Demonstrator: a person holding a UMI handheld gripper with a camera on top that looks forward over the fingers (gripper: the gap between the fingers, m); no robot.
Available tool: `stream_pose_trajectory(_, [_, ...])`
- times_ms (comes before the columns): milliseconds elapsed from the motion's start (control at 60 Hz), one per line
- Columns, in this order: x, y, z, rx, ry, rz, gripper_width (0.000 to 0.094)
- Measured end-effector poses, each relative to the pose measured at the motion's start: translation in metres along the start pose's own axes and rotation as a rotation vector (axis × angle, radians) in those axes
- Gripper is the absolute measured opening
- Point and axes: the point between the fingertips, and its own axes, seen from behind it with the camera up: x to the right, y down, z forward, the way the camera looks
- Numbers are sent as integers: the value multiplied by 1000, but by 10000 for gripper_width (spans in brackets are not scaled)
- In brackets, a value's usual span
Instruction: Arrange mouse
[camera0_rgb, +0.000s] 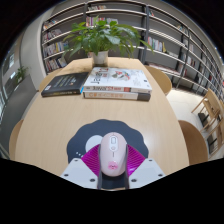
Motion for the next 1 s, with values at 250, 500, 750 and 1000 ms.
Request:
stream_pose_trajectory(250, [2,15,9,-7,11,25,488])
stream_pose_trajectory(500, [-28,-63,-80,145,-9,-2,752])
stream_pose_trajectory(750, [-81,-84,-211,269,-15,4,753])
stream_pose_trajectory(1000, [-118,2,-287,237,-17,22,752])
